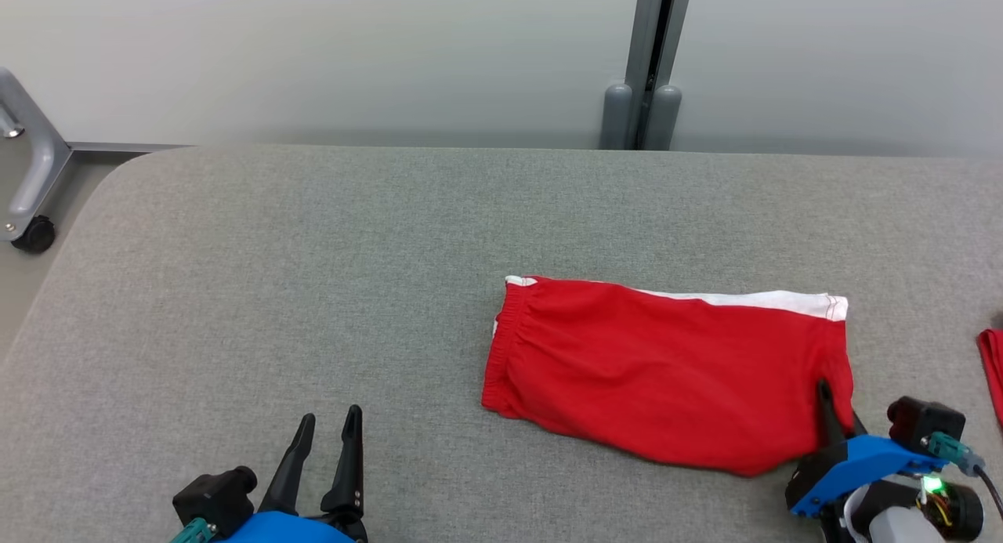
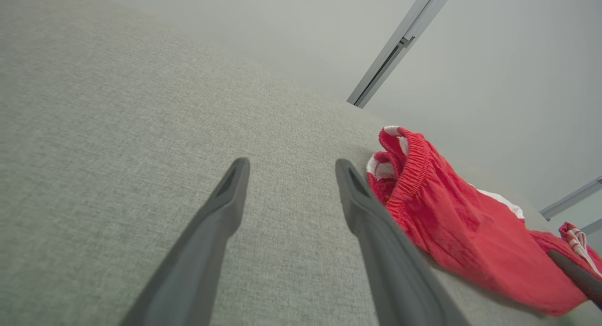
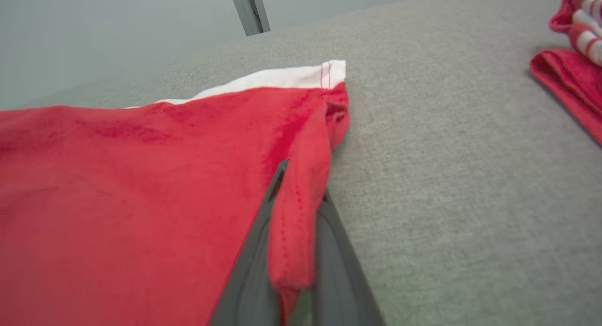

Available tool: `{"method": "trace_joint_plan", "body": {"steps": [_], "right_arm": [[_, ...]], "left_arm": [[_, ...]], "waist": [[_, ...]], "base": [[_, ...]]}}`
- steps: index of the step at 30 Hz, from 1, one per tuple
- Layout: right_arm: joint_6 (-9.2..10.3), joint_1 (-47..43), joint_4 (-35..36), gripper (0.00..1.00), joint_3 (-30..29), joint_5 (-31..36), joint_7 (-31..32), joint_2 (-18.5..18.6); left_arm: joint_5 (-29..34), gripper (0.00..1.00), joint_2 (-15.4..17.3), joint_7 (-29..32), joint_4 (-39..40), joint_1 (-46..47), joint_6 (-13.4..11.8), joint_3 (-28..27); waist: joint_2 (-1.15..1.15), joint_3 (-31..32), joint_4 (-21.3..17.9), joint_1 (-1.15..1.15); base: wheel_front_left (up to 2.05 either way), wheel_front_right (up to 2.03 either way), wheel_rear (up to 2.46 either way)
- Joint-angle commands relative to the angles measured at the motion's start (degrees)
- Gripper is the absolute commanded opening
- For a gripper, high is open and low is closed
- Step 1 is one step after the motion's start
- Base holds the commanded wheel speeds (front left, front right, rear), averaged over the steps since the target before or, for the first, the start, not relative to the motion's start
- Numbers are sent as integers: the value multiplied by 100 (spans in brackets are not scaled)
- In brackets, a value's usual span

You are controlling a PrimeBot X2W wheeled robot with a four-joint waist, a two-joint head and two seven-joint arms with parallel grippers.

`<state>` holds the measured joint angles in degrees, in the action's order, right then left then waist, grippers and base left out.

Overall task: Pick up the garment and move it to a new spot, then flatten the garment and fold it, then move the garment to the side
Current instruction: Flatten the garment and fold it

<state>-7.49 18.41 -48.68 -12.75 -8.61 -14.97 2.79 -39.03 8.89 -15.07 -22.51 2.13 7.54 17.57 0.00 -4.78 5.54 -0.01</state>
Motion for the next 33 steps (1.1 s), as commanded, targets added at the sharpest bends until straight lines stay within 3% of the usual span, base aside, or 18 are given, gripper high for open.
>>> {"method": "trace_joint_plan", "body": {"steps": [1,6,16,17,18,19,24,28,33], "right_arm": [[0,43,138,0,52,32,-26,22],[-1,348,646,0,807,-266,-25,12],[0,802,809,0,3608,-1601,-23,21],[0,844,765,17,3812,-1689,-22,27],[0,868,712,75,4038,-1792,-22,26],[0,902,752,100,4195,-1955,-25,26],[0,881,960,100,4840,-2434,-21,26],[0,808,1120,100,4942,-2493,-22,27],[0,524,1457,100,4195,-2009,-22,27]], "left_arm": [[31,100,-2,-11,-18,-26,-10,25],[-22,100,14,-11,-72,42,-10,92],[-116,100,81,-11,-207,166,-10,198],[-109,100,92,-11,-214,171,-10,208],[-105,100,111,-11,-227,173,-10,207],[-101,100,126,-11,-244,168,-10,195],[-60,100,161,-11,-305,127,-10,47],[19,100,139,-11,-313,116,-10,-90],[407,100,108,-11,-229,118,-10,-379]], "waist": [[0,-9,21,1],[0,-27,123,1],[0,-46,538,1],[0,-51,571,1],[0,-52,597,1],[0,-48,616,1],[0,4,569,1],[0,42,455,1],[0,103,201,1]], "base": [[0,0,0],[0,0,0],[0,0,0],[0,0,0],[0,0,0],[0,0,0],[0,0,0],[0,0,0],[0,0,0]]}}
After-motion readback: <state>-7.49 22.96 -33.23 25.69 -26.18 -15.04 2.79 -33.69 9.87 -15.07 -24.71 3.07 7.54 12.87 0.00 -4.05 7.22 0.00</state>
